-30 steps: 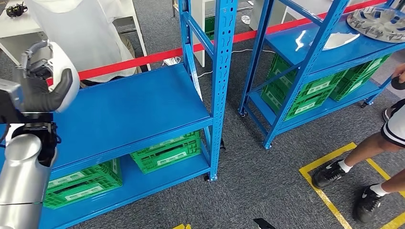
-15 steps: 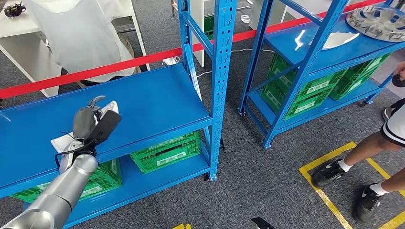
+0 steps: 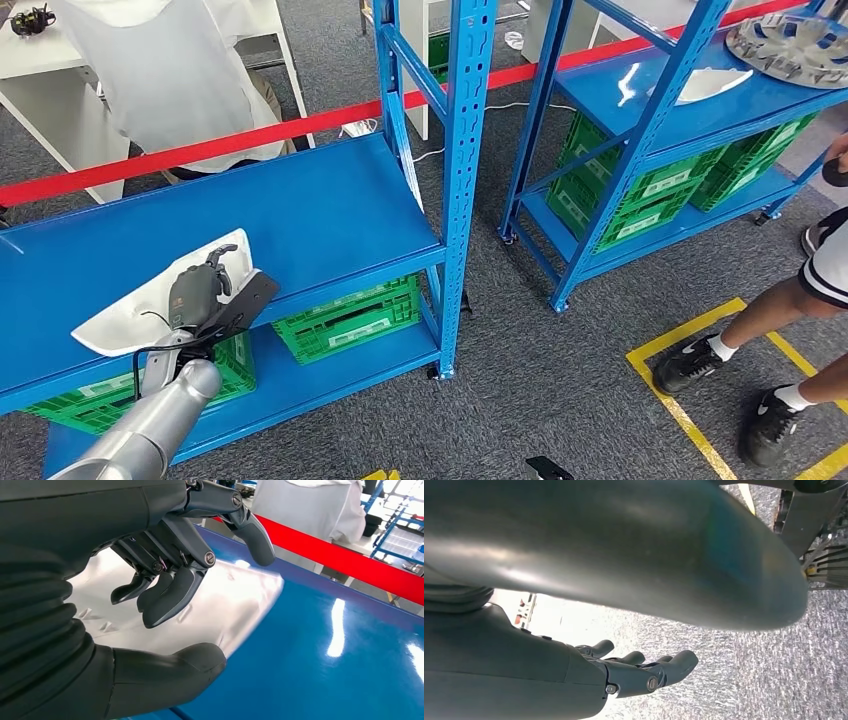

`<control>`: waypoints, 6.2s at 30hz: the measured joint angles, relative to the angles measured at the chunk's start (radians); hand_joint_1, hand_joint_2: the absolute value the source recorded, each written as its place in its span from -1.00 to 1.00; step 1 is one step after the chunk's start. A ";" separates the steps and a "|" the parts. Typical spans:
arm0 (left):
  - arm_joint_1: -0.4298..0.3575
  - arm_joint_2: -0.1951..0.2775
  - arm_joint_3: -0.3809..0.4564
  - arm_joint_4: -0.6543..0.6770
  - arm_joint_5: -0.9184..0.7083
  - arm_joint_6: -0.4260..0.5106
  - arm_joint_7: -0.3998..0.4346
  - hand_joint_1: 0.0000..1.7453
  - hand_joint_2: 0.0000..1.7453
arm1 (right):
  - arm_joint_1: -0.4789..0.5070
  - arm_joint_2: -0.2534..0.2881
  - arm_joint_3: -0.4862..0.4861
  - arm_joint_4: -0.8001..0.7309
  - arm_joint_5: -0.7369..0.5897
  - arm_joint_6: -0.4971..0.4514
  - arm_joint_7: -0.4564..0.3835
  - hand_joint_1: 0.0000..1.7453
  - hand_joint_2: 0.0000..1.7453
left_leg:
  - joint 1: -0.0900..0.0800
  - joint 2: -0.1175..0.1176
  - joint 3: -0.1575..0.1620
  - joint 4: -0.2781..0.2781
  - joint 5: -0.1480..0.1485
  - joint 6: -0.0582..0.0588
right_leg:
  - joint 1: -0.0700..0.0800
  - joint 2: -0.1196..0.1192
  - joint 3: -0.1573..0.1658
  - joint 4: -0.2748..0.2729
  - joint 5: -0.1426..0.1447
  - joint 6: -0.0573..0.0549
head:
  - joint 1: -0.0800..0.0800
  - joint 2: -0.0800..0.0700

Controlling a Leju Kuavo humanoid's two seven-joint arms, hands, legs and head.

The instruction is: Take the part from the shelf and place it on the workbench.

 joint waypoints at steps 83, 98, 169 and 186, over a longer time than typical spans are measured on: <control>-0.050 0.059 -0.113 0.017 -0.145 -0.347 -0.075 -1.00 -1.00 | 0.000 0.000 -0.007 0.000 0.012 0.002 0.000 -1.00 -1.00 | 0.000 0.000 0.000 0.000 0.000 0.000 | 0.000 0.000 0.000 0.000 0.000 0.000 | 0.000 0.000; -0.115 0.173 -0.128 0.006 -0.103 -0.362 -0.186 -1.00 -1.00 | 0.001 0.000 -0.031 0.000 0.005 0.002 0.000 -1.00 -1.00 | 0.001 -0.001 0.000 0.000 0.000 0.000 | 0.001 -0.001 0.000 0.000 0.000 -0.001 | 0.000 0.000; -0.134 0.188 -0.163 0.065 -0.220 -0.393 0.408 -1.00 1.00 | -0.003 0.004 -0.052 0.000 0.064 0.000 -0.008 -1.00 -1.00 | -0.001 0.004 0.014 0.008 -0.020 0.008 | -0.001 -0.011 0.016 -0.001 -0.013 0.006 | 0.009 0.000; -0.121 0.180 -0.136 0.061 -0.216 -0.322 0.322 -1.00 1.00 | -0.004 0.004 -0.052 0.000 0.074 0.000 -0.008 -1.00 -1.00 | -0.001 0.004 0.015 0.008 -0.020 0.008 | -0.001 -0.011 0.016 -0.001 -0.013 0.006 | 0.009 0.000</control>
